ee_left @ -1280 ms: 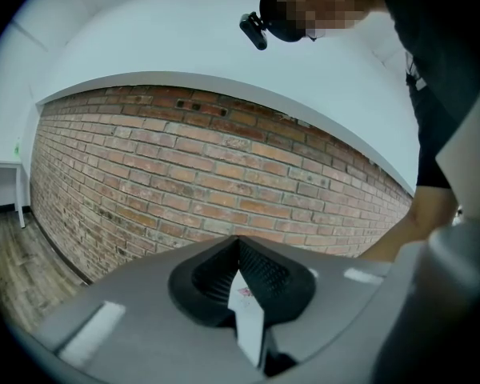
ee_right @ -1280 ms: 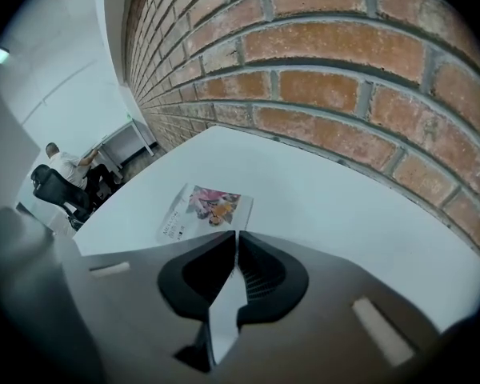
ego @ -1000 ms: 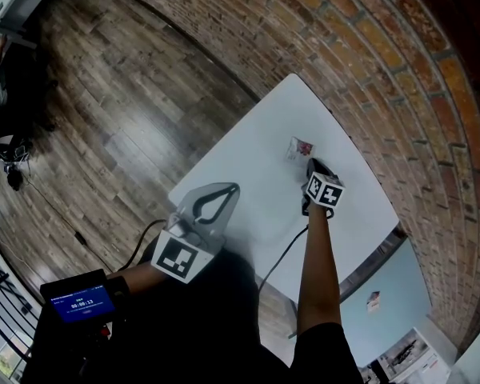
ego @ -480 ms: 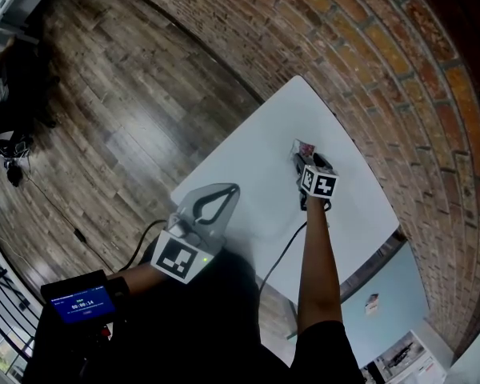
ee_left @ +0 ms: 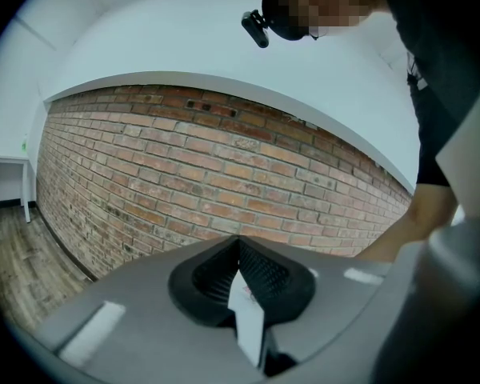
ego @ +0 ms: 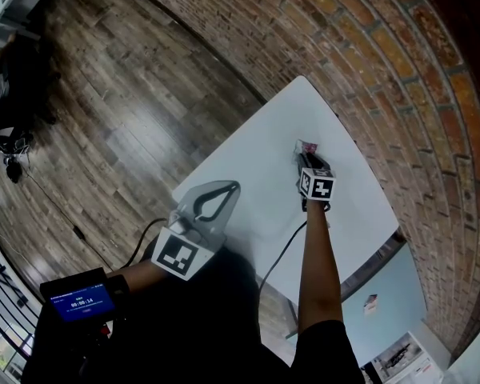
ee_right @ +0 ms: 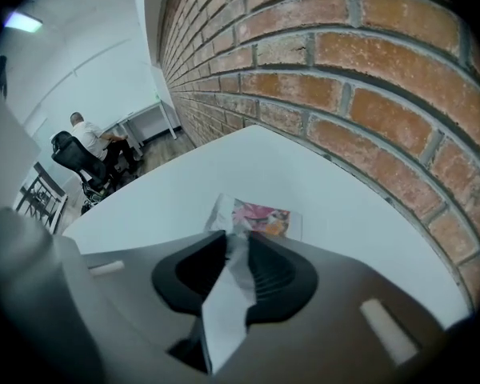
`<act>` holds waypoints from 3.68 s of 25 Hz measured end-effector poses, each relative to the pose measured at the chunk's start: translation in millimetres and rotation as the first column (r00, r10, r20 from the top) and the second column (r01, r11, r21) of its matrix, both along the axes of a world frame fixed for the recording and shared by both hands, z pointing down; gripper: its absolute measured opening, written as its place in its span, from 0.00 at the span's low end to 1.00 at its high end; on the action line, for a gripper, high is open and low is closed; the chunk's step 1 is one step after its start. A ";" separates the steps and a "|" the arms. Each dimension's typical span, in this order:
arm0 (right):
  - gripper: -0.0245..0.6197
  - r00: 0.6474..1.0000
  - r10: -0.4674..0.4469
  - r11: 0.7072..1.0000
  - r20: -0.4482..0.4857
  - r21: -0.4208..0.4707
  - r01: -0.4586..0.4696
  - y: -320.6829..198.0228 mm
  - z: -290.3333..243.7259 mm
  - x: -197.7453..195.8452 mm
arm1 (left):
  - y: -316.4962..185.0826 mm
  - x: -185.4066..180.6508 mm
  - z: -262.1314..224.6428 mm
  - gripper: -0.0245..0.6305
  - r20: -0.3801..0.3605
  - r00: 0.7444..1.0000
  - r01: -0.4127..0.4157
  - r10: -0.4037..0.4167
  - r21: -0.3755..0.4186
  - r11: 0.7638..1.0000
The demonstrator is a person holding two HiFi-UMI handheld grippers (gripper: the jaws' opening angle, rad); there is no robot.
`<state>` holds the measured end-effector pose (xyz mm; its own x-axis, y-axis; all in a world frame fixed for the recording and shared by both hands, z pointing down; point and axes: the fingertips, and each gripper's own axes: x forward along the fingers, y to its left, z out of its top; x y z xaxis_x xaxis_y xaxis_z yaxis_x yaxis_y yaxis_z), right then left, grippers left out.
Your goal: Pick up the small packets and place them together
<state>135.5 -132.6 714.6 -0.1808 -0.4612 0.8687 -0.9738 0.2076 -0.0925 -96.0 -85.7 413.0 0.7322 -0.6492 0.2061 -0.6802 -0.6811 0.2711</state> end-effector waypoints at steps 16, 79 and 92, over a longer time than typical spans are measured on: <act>0.32 0.986 -0.131 0.991 -0.098 0.025 0.135 -8.1 -7.2 -34.0 | 5.8 5.9 0.6 0.04 0.006 1.000 -0.023 0.023 0.006 1.000; 0.07 0.696 -0.622 0.727 -0.359 0.065 0.684 187.5 -56.1 -53.5 | 68.0 81.5 -8.4 0.04 0.012 0.989 -0.148 0.148 0.015 0.989; 0.25 0.884 0.363 0.921 0.295 0.027 -0.388 192.8 -52.7 -32.4 | 69.3 84.4 -5.3 0.04 0.010 0.988 -0.157 0.156 0.017 0.988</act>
<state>103.0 60.3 661.9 -0.2084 -0.6102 0.7644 -0.9170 -0.1497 -0.3696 -11.6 -16.3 407.8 0.8234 -0.5304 0.2018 -0.5670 -0.7840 0.2526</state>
